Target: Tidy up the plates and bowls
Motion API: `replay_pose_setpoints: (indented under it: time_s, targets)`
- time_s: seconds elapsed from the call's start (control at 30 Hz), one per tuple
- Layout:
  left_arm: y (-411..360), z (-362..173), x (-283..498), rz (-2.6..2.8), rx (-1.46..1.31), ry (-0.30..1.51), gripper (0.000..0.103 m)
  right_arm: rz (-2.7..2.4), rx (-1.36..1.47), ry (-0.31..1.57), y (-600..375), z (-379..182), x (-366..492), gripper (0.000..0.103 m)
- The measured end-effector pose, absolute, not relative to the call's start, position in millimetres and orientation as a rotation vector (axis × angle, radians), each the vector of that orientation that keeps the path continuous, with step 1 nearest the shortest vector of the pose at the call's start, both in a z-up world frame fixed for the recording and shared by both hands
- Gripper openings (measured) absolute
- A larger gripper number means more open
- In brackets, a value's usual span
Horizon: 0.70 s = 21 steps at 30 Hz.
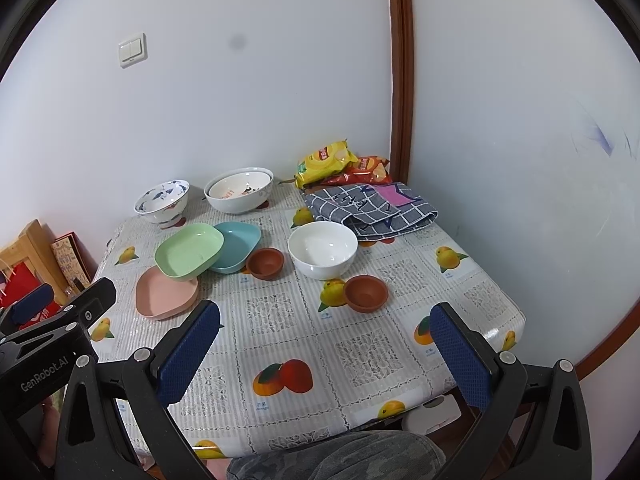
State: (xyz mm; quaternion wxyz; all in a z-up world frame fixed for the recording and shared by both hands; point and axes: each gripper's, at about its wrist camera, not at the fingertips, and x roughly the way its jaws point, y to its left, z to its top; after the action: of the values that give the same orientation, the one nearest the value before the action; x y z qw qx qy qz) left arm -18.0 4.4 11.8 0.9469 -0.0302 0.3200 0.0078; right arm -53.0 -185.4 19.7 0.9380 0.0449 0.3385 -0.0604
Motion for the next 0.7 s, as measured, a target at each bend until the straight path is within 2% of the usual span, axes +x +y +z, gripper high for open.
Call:
replay_pose_setpoints:
  time_s: [0.7]
  targets:
    - [-3.5,20.2,-5.8,0.010,-0.043,0.644,0.103,-0.118,0.088,0.669,-184.7,27.9,-45.1,0.103]
